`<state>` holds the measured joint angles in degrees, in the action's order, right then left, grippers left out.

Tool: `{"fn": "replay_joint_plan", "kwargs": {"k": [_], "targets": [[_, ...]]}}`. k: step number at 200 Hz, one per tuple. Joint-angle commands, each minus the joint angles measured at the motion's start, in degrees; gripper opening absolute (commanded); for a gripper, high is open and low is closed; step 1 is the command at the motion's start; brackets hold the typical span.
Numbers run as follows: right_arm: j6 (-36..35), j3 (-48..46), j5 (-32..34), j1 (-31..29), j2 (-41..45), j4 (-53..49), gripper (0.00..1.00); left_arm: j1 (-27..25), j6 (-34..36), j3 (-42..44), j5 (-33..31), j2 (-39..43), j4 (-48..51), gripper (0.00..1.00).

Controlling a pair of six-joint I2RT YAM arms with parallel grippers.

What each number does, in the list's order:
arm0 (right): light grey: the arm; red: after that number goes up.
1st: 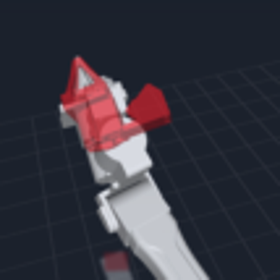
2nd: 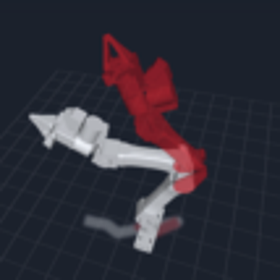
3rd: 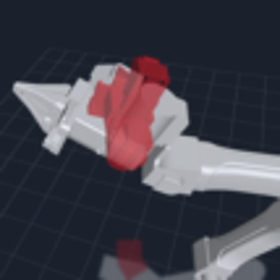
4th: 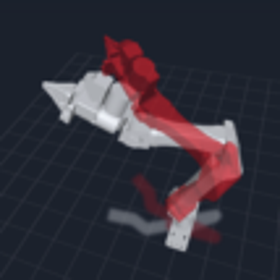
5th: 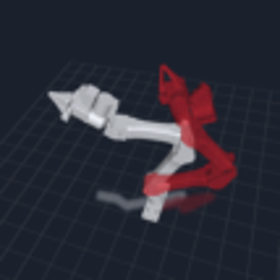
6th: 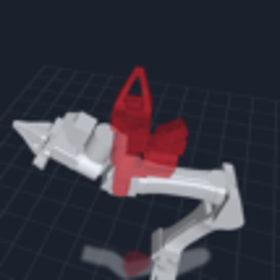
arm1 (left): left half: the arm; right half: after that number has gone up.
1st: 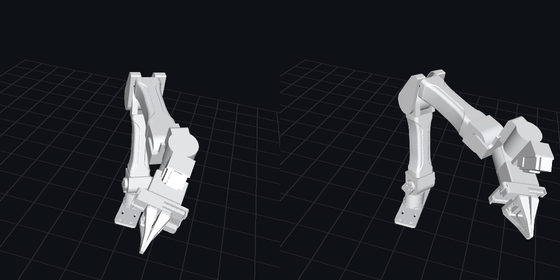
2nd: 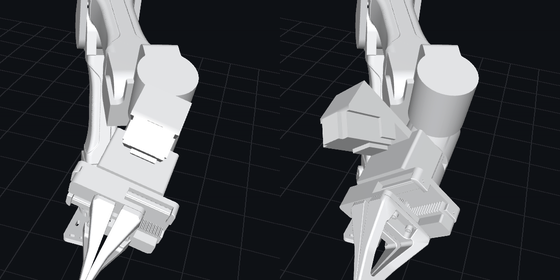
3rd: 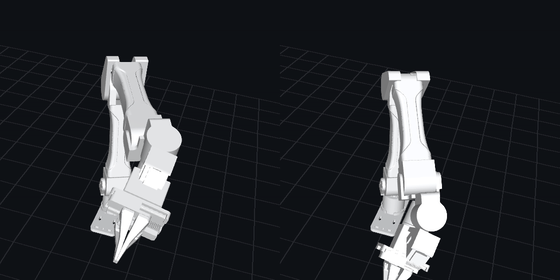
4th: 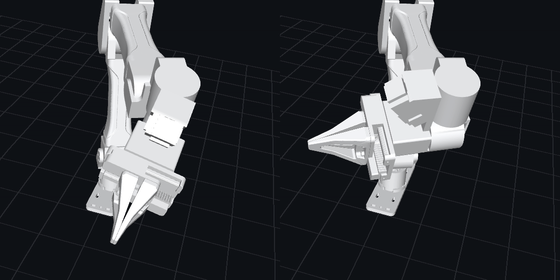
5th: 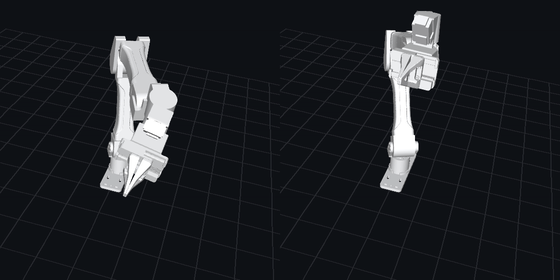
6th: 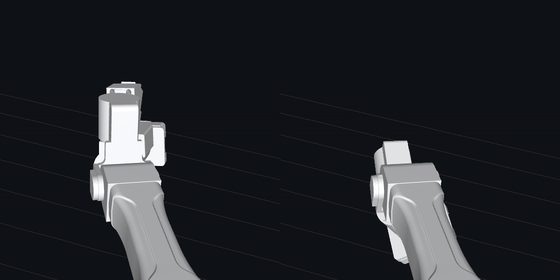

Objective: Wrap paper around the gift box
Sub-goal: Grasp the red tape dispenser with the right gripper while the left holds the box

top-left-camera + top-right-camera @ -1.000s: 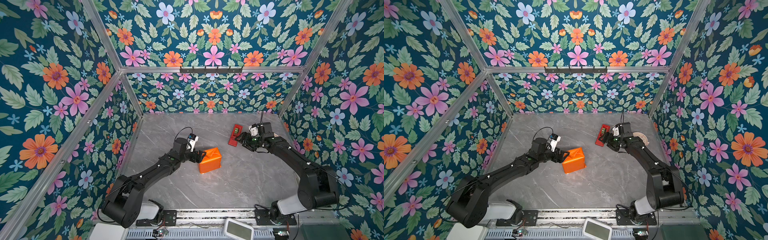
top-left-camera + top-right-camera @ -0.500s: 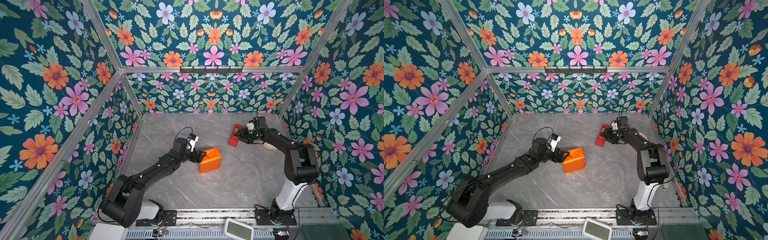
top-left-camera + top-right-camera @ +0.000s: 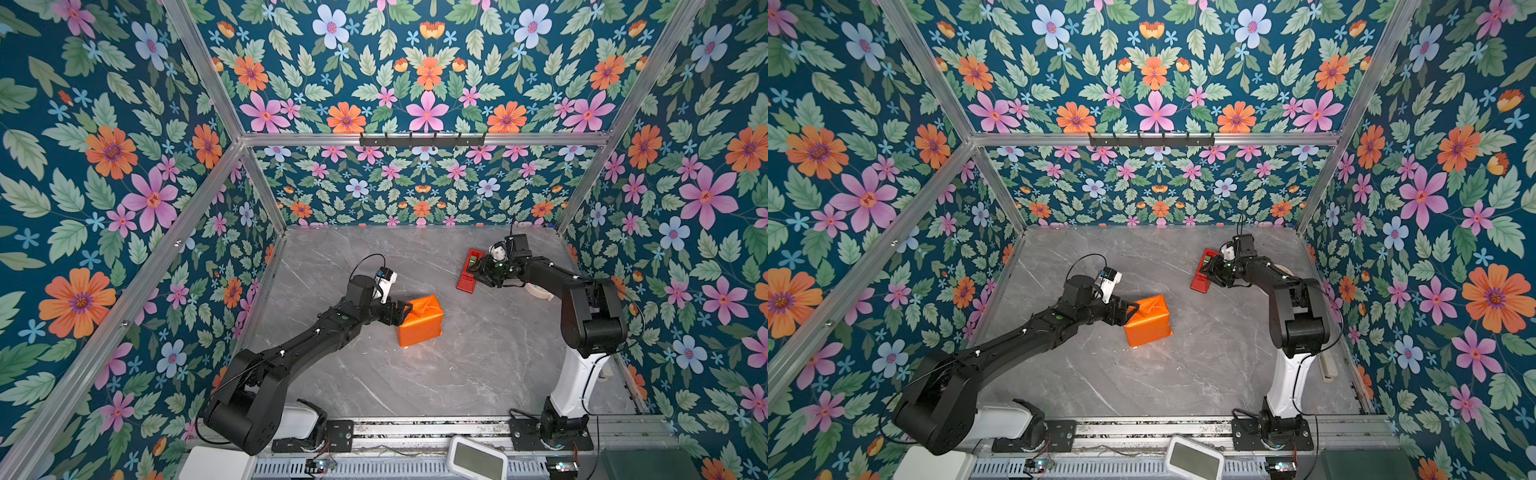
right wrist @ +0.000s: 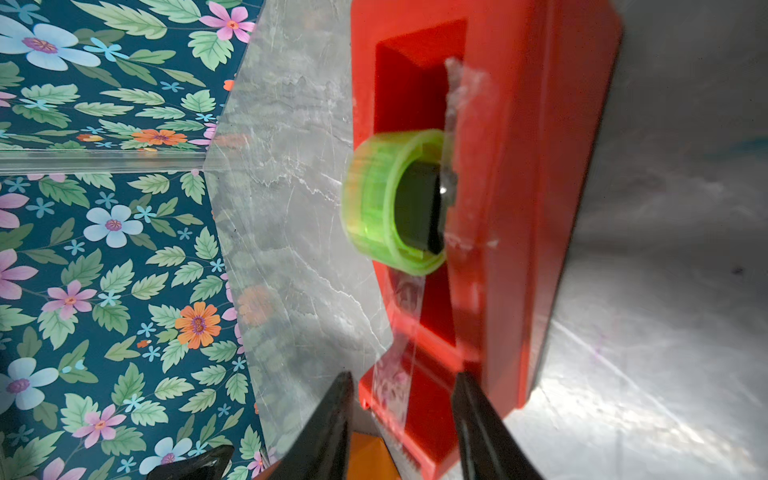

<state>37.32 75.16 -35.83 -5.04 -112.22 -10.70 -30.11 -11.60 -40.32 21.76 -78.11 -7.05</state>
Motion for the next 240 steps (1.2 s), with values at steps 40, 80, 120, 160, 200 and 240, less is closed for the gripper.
{"fn": "replay_joint_plan", "kwargs": {"k": [40, 80, 120, 160, 200, 240], "targets": [[2.1, 0.0, -1.3, -0.1, -1.9, 2.6, 0.32, -0.1, 2.3, 0.5, -0.8, 0.0, 7.3, 0.86], [2.5, -0.4, -1.3, -0.1, -2.3, 3.2, 0.23, 0.0, 2.3, 0.5, -1.0, 0.0, 7.1, 0.86], [3.3, -0.6, -1.5, -0.1, -2.4, 4.3, 0.19, -0.1, 2.3, 0.7, -1.0, 0.0, 7.1, 0.86], [4.3, -0.8, -1.9, -0.1, -2.5, 5.3, 0.11, -0.1, 2.3, 0.7, -1.0, 0.0, 7.0, 0.86], [6.8, -2.0, -3.2, -0.1, -2.2, 8.9, 0.0, -0.1, 2.4, 0.9, -0.9, 0.0, 7.0, 0.86], [9.1, -2.3, -4.1, 0.0, -2.2, 11.4, 0.0, -0.1, 2.4, 1.0, -0.9, 0.2, 6.9, 0.86]]}}
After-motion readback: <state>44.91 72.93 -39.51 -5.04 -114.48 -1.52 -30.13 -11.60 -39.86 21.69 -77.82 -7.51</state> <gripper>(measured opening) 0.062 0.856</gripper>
